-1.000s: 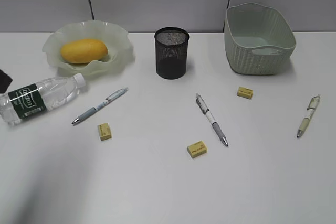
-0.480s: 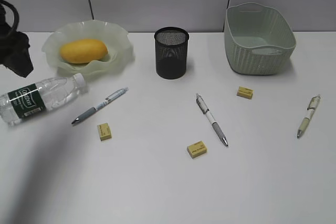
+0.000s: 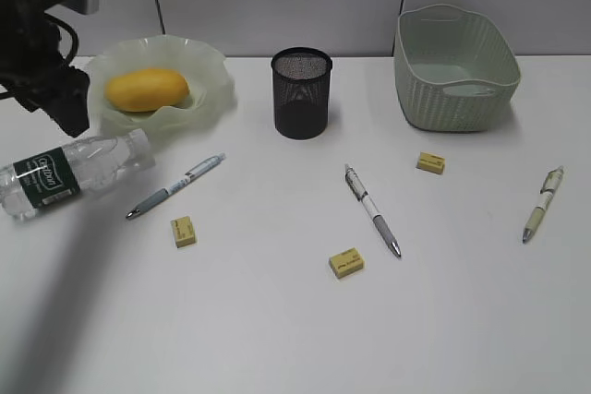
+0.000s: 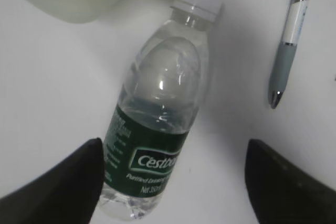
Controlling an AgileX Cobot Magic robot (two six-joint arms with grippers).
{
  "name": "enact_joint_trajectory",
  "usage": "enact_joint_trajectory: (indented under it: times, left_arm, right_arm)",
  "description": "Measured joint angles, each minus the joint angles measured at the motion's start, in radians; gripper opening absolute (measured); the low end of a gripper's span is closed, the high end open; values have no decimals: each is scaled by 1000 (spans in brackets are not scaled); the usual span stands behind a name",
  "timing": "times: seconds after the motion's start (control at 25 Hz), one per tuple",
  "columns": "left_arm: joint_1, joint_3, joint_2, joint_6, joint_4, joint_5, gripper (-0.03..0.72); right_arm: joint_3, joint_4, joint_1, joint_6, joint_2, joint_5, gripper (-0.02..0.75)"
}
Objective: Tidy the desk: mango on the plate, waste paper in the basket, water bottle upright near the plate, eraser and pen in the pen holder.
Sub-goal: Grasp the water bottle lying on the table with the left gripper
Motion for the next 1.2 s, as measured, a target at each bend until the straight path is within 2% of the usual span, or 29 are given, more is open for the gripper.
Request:
enact_joint_trajectory:
  times: [0.2,0.48,1.0,1.2]
  left_arm:
    - [0,-81,131,91,1,58,650]
    - [0,-88,208,171,50,27,650]
    - [0,-146,310,197,58,-23,644]
    - [0,-147,339,197,60,-32,610]
  right_arm:
    - [0,0,0,0,0,0,510]
    - [0,0,0,0,0,0,510]
    - [0,0,0,0,0,0,510]
    - [0,0,0,0,0,0,510]
